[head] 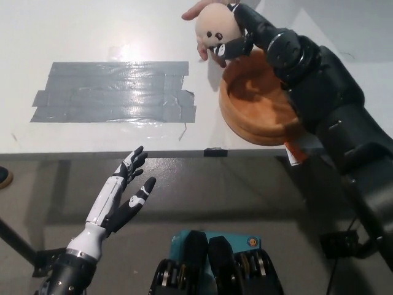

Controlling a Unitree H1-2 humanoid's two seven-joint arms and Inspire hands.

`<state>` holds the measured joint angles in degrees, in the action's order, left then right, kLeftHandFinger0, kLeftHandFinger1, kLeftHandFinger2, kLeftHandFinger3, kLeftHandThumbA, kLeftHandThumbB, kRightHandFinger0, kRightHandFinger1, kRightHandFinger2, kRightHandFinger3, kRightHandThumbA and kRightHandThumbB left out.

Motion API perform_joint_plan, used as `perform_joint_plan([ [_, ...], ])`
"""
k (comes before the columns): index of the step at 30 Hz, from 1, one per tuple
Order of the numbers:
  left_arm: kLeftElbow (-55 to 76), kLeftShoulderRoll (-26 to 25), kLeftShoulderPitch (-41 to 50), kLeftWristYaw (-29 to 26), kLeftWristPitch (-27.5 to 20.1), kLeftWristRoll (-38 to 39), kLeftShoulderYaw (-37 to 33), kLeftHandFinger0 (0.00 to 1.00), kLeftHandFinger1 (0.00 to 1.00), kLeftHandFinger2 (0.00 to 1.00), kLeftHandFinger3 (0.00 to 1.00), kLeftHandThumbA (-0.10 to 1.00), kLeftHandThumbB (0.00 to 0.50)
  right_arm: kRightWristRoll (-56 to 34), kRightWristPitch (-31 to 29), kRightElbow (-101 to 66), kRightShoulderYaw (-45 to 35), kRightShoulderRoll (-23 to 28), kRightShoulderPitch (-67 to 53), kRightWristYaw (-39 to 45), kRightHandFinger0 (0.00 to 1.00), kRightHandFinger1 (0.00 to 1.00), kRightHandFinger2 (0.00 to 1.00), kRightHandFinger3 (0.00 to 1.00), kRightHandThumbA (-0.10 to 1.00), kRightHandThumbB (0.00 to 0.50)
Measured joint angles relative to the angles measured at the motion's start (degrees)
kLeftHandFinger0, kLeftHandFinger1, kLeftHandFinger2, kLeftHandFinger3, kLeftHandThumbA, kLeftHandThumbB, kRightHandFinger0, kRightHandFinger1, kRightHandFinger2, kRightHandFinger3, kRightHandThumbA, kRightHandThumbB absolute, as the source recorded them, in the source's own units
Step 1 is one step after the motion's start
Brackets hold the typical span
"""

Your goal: An emotional support dumpling is kept in a soft plate infront in the middle of the desk infront of the robot. The robot extends its right arm to pick up the dumpling and hands it to a person

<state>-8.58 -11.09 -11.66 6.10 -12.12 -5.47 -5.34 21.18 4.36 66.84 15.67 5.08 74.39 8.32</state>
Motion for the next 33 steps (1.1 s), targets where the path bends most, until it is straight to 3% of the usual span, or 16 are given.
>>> perform_joint_plan([
  [1, 0.00, -0.01, 0.01, 0.03, 0.05, 0.00, 0.00, 0.99, 1.00, 1.00, 1.00, 0.72, 0.231, 0.00, 0.00, 0.16, 0.09, 0.04, 0.00, 0.23, 1.00, 1.00, 1.00, 1.00, 0.49, 0.444],
  [2, 0.00, -0.02, 0.01, 0.04, 0.09, -0.01, 0.01, 0.98, 1.00, 1.00, 1.00, 0.72, 0.231, 0.01, 0.00, 0.43, 0.20, 0.08, 0.00, 0.40, 1.00, 1.00, 1.00, 1.00, 0.59, 0.494],
  [9, 0.06, -0.02, 0.01, 0.19, 0.24, -0.01, 0.02, 0.97, 1.00, 1.00, 1.00, 0.71, 0.236, 0.42, -0.16, 1.02, 1.45, 1.09, -0.08, 0.72, 1.00, 1.00, 1.00, 1.00, 0.81, 0.500],
  [15, 0.06, -0.01, 0.01, 0.25, 0.24, -0.02, 0.02, 0.97, 1.00, 1.00, 1.00, 0.71, 0.242, 0.35, -0.50, -0.40, 1.26, 2.19, -0.64, 0.23, 1.00, 1.00, 1.00, 1.00, 0.82, 0.500],
  [18, 0.06, -0.01, 0.00, 0.26, 0.24, -0.02, 0.03, 0.98, 1.00, 1.00, 1.00, 0.71, 0.244, 0.27, -0.56, -1.69, 0.93, 2.54, -1.16, -0.49, 1.00, 1.00, 1.00, 1.00, 0.91, 0.500],
  [22, 0.06, -0.01, 0.00, 0.27, 0.25, -0.01, 0.03, 0.99, 1.00, 1.00, 1.00, 0.71, 0.241, 0.41, -0.43, -6.72, 0.60, 3.51, -2.38, -1.79, 1.00, 1.00, 1.00, 1.00, 0.95, 0.500],
  [28, 0.06, -0.01, 0.00, 0.28, 0.28, -0.02, 0.03, 1.00, 1.00, 1.00, 1.00, 0.71, 0.247, 0.06, 0.08, -15.42, -2.03, 4.75, -3.76, -2.89, 1.00, 1.00, 1.00, 1.00, 0.89, 0.493],
  [33, 0.05, 0.00, 0.02, 0.28, 0.54, -0.01, 0.02, 1.00, 1.00, 1.00, 1.00, 0.70, 0.259, -0.01, 0.95, -27.16, -4.18, 5.88, -7.40, -2.96, 1.00, 1.00, 1.00, 1.00, 0.94, 0.494],
])
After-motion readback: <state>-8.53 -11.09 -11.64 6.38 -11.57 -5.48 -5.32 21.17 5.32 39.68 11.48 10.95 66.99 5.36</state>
